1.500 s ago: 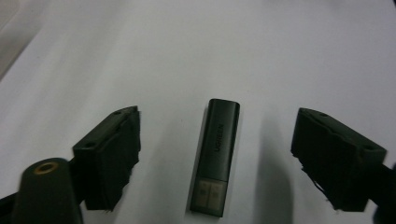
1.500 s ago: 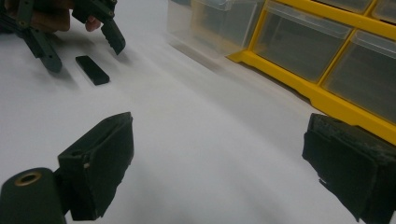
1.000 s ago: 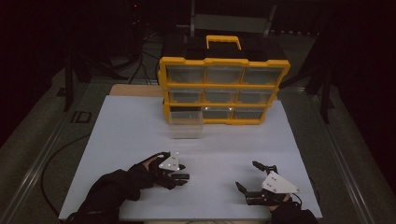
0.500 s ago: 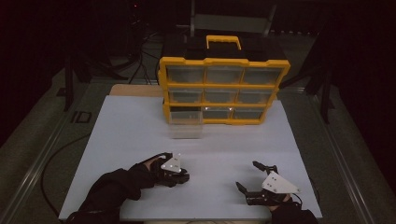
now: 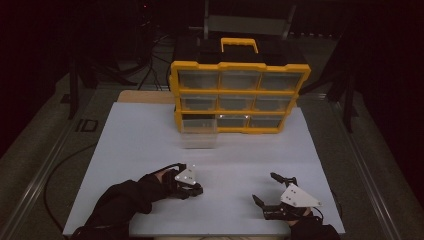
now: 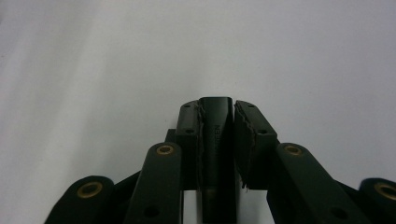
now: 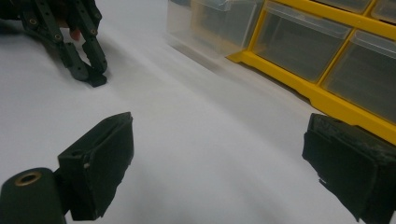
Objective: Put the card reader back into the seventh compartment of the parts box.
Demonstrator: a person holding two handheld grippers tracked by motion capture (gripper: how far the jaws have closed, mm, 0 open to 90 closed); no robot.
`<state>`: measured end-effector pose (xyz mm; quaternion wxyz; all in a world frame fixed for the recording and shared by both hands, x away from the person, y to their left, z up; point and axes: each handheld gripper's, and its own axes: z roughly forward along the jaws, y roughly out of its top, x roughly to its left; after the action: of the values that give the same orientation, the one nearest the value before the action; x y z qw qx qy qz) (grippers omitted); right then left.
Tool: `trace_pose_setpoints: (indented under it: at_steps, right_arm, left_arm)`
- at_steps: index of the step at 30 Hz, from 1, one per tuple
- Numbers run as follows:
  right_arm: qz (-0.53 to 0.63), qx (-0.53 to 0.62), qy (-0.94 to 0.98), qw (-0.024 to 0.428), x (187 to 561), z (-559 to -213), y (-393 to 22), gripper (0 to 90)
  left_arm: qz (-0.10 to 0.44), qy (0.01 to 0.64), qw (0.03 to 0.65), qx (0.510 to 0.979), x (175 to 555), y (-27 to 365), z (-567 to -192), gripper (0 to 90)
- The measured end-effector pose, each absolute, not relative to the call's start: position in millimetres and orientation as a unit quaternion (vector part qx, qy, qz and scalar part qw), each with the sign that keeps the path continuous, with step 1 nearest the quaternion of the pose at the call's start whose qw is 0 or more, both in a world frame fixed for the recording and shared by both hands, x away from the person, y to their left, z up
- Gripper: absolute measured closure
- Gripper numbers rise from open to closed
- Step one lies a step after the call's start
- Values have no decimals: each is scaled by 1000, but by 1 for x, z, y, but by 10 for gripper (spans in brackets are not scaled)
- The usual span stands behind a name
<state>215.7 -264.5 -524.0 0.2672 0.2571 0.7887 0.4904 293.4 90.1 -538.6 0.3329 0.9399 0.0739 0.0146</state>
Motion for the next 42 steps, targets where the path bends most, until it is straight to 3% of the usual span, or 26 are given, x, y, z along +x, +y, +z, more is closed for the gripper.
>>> trace_pose_setpoints:
  at_steps: [8, 42]
  right_arm:
    - [490, 257, 789, 267, 216, -524, -265, 89]
    - [491, 255, 789, 268, 216, -524, -264, 89]
  left_arm:
    - [7, 69, 316, 946, 294, 87, -533, 728]
    - [24, 88, 355, 930, 311, 105, -474, 727]
